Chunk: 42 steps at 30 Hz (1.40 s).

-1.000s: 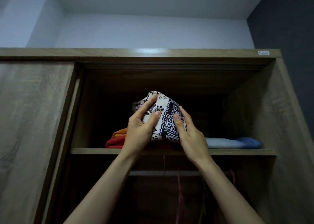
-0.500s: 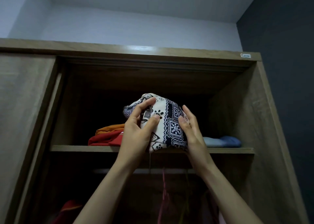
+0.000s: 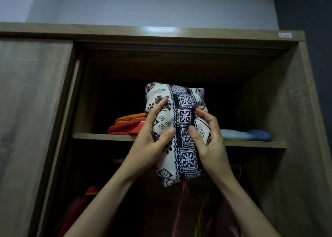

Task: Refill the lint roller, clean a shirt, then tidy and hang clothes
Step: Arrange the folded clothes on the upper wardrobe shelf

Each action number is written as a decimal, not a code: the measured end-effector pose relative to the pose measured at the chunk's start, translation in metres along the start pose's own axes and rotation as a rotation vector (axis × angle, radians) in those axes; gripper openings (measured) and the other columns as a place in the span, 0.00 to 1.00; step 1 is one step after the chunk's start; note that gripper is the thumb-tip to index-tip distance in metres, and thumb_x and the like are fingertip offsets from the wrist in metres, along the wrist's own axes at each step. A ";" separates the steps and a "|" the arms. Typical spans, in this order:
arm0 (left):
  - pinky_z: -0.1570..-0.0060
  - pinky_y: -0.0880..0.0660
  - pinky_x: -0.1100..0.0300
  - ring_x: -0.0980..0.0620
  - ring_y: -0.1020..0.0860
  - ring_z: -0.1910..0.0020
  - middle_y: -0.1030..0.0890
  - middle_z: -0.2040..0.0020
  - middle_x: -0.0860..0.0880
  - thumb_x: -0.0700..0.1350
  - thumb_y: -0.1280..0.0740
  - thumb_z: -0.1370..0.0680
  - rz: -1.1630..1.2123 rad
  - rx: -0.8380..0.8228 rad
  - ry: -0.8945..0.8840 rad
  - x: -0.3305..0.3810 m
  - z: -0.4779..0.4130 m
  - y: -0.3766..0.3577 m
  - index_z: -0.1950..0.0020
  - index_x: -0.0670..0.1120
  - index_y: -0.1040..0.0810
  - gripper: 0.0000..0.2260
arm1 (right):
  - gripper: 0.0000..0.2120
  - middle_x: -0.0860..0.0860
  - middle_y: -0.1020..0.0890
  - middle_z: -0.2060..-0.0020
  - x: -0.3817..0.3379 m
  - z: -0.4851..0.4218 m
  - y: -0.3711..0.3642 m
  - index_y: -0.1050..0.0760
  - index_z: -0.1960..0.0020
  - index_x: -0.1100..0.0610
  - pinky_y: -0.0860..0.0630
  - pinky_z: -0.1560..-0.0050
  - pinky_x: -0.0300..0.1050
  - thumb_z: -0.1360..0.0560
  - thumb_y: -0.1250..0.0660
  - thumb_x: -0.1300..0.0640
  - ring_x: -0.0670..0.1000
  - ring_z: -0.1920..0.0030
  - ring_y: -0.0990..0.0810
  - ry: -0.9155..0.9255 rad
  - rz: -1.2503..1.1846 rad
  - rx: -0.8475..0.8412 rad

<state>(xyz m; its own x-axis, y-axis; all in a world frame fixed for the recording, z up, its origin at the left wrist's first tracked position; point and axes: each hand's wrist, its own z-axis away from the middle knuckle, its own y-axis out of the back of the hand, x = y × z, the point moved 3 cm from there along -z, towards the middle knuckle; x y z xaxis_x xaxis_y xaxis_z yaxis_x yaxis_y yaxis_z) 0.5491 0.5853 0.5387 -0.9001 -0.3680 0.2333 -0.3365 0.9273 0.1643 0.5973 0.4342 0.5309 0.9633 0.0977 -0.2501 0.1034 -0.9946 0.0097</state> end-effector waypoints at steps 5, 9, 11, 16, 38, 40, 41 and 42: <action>0.30 0.36 0.67 0.67 0.36 0.29 0.35 0.27 0.62 0.45 0.32 0.22 -0.028 -0.097 -0.047 0.005 -0.040 -0.027 0.24 0.56 0.39 0.28 | 0.18 0.41 0.27 0.36 0.004 -0.025 0.035 0.33 0.32 0.52 0.34 0.31 0.39 0.22 0.37 0.57 0.37 0.34 0.31 0.080 0.111 0.079; 0.30 0.32 0.51 0.55 0.30 0.30 0.29 0.28 0.52 0.46 0.32 0.22 0.011 -0.188 -0.015 0.000 -0.091 -0.062 0.24 0.53 0.38 0.29 | 0.17 0.43 0.27 0.36 0.019 -0.060 0.080 0.32 0.33 0.52 0.36 0.33 0.34 0.21 0.38 0.56 0.36 0.34 0.31 0.107 0.257 0.139; 0.32 0.30 0.51 0.55 0.26 0.34 0.26 0.31 0.50 0.44 0.32 0.22 0.034 -0.220 0.033 -0.005 -0.114 -0.080 0.24 0.51 0.38 0.28 | 0.18 0.46 0.27 0.35 0.029 -0.077 0.101 0.32 0.32 0.52 0.34 0.31 0.41 0.21 0.38 0.53 0.41 0.33 0.30 0.096 0.351 0.142; 0.31 0.31 0.51 0.52 0.26 0.34 0.26 0.31 0.48 0.45 0.32 0.22 0.003 -0.262 0.126 -0.036 -0.143 -0.116 0.23 0.52 0.40 0.29 | 0.23 0.53 0.35 0.28 0.048 -0.099 0.135 0.41 0.26 0.54 0.40 0.30 0.41 0.19 0.44 0.50 0.48 0.29 0.36 -0.031 0.646 0.047; 0.24 0.52 0.47 0.48 0.47 0.22 0.50 0.20 0.47 0.59 0.46 0.19 -0.851 -0.384 -0.020 -0.055 -0.078 -0.123 0.21 0.55 0.50 0.27 | 0.24 0.53 0.44 0.23 0.052 -0.033 0.138 0.51 0.23 0.43 0.46 0.29 0.58 0.19 0.56 0.42 0.54 0.25 0.44 -0.299 1.216 -0.135; 0.25 0.51 0.50 0.48 0.47 0.22 0.47 0.20 0.47 0.57 0.46 0.18 -0.823 -0.335 -0.066 -0.051 -0.069 -0.118 0.21 0.53 0.48 0.27 | 0.25 0.52 0.45 0.23 0.042 -0.024 0.128 0.50 0.23 0.44 0.47 0.28 0.56 0.19 0.54 0.42 0.52 0.24 0.45 -0.197 1.167 -0.064; 0.25 0.50 0.52 0.48 0.46 0.22 0.45 0.21 0.47 0.57 0.46 0.18 -0.785 -0.302 -0.102 -0.047 -0.064 -0.111 0.21 0.52 0.46 0.27 | 0.24 0.51 0.44 0.23 0.038 -0.020 0.121 0.49 0.23 0.44 0.47 0.27 0.54 0.19 0.53 0.43 0.50 0.24 0.45 -0.132 1.130 -0.037; 0.25 0.47 0.53 0.48 0.44 0.22 0.42 0.21 0.46 0.59 0.46 0.19 -0.744 -0.258 -0.150 -0.043 -0.058 -0.102 0.22 0.51 0.44 0.27 | 0.24 0.50 0.43 0.24 0.035 -0.018 0.112 0.47 0.24 0.44 0.47 0.27 0.52 0.19 0.52 0.43 0.49 0.25 0.44 -0.072 1.089 -0.027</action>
<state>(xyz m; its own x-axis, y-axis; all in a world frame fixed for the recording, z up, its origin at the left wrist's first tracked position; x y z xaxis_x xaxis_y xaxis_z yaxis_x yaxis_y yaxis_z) 0.6377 0.5027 0.5681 -0.4989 -0.8531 -0.1525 -0.8047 0.3907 0.4471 0.6466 0.3265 0.5407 0.5252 -0.8376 -0.1502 -0.7895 -0.5455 0.2814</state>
